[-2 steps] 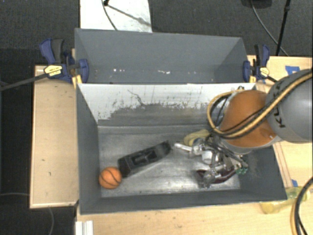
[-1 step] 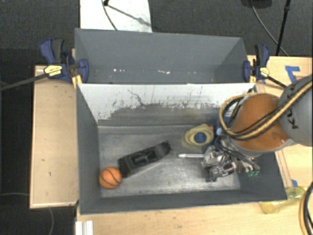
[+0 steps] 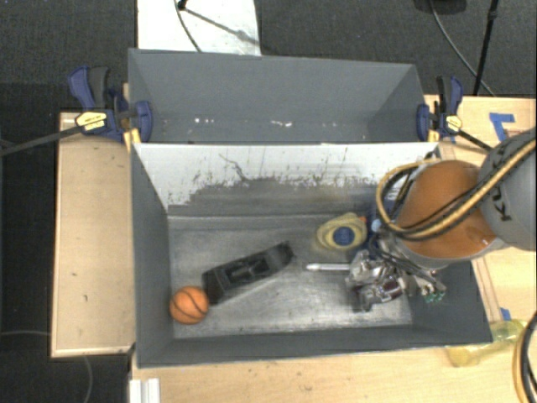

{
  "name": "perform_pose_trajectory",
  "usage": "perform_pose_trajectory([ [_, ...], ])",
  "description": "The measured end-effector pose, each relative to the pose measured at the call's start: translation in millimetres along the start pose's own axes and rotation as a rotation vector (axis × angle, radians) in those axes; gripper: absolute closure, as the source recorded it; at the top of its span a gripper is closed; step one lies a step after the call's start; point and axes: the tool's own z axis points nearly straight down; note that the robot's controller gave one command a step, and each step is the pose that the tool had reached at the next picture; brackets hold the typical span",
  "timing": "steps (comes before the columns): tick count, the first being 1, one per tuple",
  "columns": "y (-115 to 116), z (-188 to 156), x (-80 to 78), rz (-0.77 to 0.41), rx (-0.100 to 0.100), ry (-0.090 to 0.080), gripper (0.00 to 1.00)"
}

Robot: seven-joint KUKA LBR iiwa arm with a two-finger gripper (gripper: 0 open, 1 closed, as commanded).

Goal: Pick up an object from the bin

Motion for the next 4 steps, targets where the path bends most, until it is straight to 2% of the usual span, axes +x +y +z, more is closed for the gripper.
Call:
perform_pose_trajectory([
  [1,4.8,2.3,-23.7,-0.227,-0.003,0.011,0.0],
  [2,4.8,2.2,-23.6,-0.226,-0.003,0.011,0.0],
  [3,-63.5,4.5,-50.6,-0.318,-0.053,0.04,1.0],
  [4,-63.6,4.5,-50.6,-0.317,-0.053,0.04,1.0],
])
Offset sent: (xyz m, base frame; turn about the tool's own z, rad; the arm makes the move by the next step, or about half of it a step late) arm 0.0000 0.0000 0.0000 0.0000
